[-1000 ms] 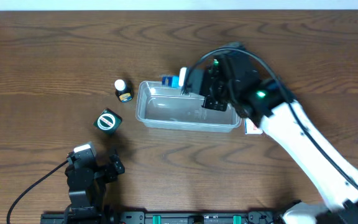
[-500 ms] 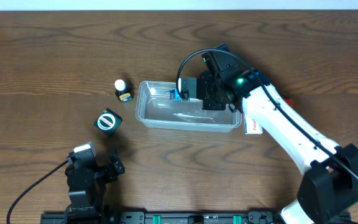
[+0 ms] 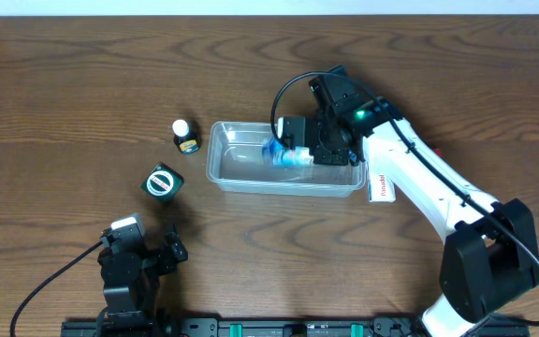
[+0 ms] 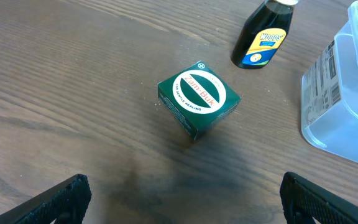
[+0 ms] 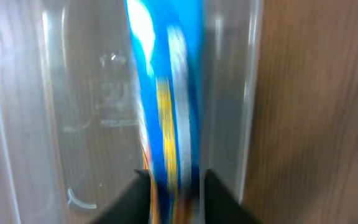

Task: Pack container
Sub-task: 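Lower the blue box flat into the container and release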

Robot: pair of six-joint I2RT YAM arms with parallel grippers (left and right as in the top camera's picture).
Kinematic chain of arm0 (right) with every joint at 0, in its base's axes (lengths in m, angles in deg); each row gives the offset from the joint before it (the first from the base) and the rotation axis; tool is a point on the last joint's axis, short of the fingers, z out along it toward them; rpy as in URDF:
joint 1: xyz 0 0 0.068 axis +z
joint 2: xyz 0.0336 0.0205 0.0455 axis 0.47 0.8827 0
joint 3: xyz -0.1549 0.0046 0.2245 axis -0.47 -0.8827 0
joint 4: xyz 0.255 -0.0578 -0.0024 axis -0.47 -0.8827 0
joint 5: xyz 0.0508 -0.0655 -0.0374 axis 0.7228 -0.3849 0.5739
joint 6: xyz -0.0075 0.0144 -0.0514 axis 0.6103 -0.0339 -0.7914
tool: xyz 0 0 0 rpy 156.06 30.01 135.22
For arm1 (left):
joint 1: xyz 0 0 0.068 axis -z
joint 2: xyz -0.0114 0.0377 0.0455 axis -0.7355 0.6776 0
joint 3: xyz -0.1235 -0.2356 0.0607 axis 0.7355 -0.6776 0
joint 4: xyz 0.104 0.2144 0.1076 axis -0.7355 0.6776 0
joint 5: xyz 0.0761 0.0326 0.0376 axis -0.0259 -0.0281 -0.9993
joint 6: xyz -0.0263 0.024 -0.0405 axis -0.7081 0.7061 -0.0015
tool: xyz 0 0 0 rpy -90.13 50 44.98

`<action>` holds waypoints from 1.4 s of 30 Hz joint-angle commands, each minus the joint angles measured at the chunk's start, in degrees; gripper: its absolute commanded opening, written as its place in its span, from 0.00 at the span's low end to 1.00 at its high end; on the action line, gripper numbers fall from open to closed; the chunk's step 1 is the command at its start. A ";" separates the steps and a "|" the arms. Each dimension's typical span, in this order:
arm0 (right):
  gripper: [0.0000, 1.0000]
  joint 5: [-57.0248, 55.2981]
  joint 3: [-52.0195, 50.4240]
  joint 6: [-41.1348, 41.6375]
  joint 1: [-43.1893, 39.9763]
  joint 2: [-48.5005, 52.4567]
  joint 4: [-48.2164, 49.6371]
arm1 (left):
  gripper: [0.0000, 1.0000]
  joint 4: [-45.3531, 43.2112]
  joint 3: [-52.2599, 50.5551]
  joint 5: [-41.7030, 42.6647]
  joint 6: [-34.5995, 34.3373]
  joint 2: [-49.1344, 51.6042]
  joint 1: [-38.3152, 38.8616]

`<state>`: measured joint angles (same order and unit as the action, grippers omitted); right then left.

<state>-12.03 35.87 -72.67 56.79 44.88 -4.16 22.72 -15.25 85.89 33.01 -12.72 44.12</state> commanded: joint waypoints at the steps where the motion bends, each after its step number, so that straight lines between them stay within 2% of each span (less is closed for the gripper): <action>1: 0.35 -2.29 0.83 0.50 2.14 -0.44 -0.74 | 0.98 0.37 -0.70 -0.11 0.35 -0.24 -0.20; 2: 0.36 -2.84 0.83 0.50 2.58 -0.52 -0.90 | 0.98 0.39 -0.70 -0.11 0.35 -0.24 -0.20; 4: 0.47 -4.59 0.85 1.84 3.69 -1.09 -1.01 | 0.98 0.39 -0.70 -0.09 0.35 -0.22 -0.20; 7: 0.40 -7.63 0.85 4.35 5.60 -2.97 -0.76 | 0.98 0.39 -0.70 -0.11 0.35 -0.20 -0.20; 11: 0.38 -9.01 0.85 10.45 6.51 -7.04 1.92 | 0.98 0.39 -0.70 -0.09 0.35 -0.20 -0.20; 14: 0.31 -9.01 0.85 17.94 5.79 -9.94 4.20 | 0.98 0.39 -0.70 -0.11 0.35 -0.20 -0.20; 20: 0.05 -6.78 0.83 33.68 1.55 -9.86 7.23 | 0.98 0.39 -0.70 -0.11 0.35 -0.20 -0.20; 23: 0.01 -4.57 0.83 39.89 -0.70 -7.30 8.46 | 0.98 0.39 -0.70 -0.11 0.35 -0.20 -0.20; 27: 0.01 -4.26 0.83 47.63 -2.47 -3.50 9.11 | 0.98 0.39 -0.70 -0.11 0.35 -0.20 -0.20; 42: 0.01 -2.91 0.83 49.55 -2.64 1.90 8.90 | 0.98 0.39 -0.70 -0.09 0.35 -0.20 -0.20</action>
<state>-15.73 36.18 -24.39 54.40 44.96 5.26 22.77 -15.25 85.89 33.01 -12.72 44.12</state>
